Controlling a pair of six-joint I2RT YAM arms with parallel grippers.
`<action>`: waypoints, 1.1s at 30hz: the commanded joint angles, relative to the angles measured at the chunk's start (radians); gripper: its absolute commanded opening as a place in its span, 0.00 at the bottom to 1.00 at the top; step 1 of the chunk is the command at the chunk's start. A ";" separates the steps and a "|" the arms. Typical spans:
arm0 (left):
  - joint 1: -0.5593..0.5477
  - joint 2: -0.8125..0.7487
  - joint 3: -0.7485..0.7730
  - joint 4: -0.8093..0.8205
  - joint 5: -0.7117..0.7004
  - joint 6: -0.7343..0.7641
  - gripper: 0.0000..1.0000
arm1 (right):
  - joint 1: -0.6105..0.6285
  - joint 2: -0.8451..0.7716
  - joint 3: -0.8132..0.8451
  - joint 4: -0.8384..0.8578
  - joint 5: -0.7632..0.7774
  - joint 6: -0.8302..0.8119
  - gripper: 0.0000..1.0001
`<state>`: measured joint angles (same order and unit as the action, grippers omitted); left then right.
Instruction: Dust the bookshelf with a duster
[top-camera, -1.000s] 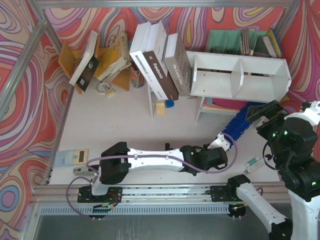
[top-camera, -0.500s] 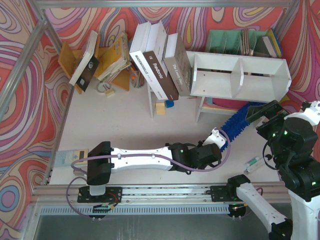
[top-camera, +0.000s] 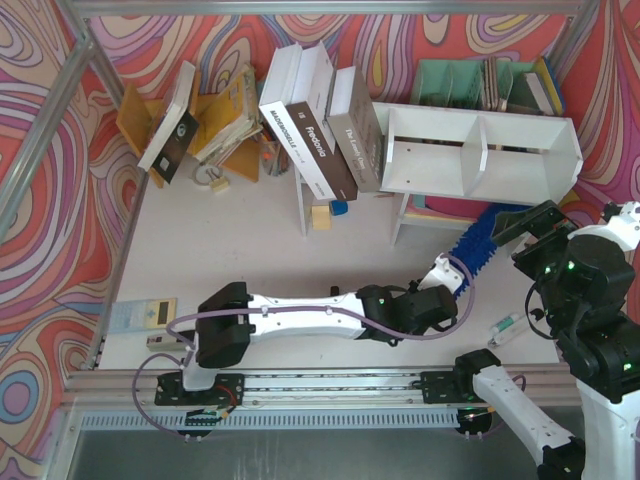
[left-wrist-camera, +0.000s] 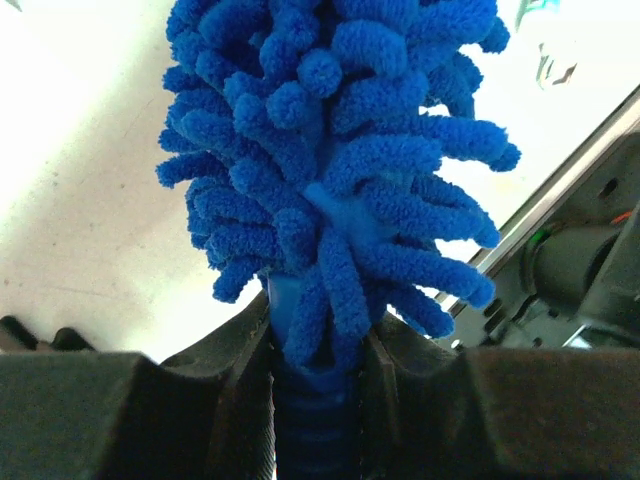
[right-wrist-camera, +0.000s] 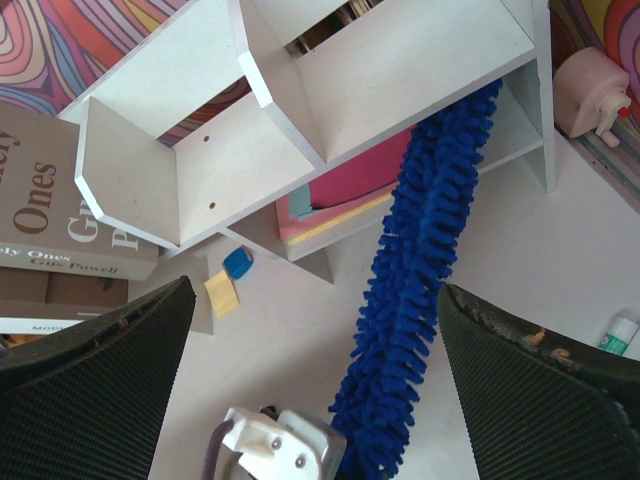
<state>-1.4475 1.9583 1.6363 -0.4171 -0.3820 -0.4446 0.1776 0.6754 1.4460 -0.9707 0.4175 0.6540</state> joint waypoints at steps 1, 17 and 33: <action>0.000 0.064 0.105 0.081 -0.011 -0.009 0.00 | 0.006 -0.011 -0.013 0.003 0.004 0.000 0.95; -0.036 0.002 0.066 0.047 0.036 0.013 0.00 | 0.006 -0.015 -0.021 0.002 0.023 -0.012 0.95; -0.077 -0.111 -0.116 0.047 -0.051 -0.009 0.00 | 0.005 -0.018 -0.015 -0.006 0.012 0.002 0.95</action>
<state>-1.5131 1.9274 1.5593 -0.4313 -0.3740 -0.4709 0.1776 0.6682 1.4292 -0.9703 0.4213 0.6540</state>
